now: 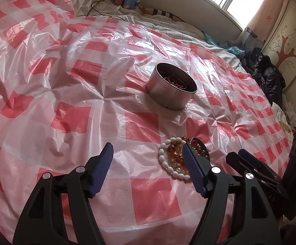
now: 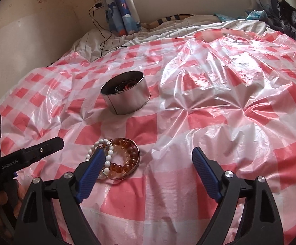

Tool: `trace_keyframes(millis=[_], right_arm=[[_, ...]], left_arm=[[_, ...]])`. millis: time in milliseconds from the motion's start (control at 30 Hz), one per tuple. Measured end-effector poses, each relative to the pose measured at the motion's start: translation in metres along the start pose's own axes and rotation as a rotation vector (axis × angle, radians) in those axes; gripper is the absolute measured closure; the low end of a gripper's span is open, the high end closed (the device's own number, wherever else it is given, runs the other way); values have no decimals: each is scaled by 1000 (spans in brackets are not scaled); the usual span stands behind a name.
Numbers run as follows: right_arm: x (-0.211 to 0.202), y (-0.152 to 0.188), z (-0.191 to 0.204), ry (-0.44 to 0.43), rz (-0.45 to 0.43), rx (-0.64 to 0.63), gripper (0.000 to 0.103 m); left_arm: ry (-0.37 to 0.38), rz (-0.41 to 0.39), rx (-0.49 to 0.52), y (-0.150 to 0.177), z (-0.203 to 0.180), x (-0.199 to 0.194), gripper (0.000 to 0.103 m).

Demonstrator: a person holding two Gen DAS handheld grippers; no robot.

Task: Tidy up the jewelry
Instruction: 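Move both grippers back down to the glass dish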

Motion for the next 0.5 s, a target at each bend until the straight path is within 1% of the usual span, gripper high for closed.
trace_keyframes(millis=[300, 500], right_arm=[[6, -4, -7, -9, 11, 52, 17], [5, -7, -10, -27, 16, 78, 17]], left_arm=[[28, 10, -13, -1, -1, 7, 34], [64, 28, -82, 0, 8, 16, 33]])
Point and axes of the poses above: each gripper's, at about its wrist camera, not at the fingertips, and x roughly the way its jaws point, z to its left, y to its underside, the point moved 1 cm from there along x, roughly the way its jaws point, and after that the axes turned 15 degrees about x, right-handed, at the moved point
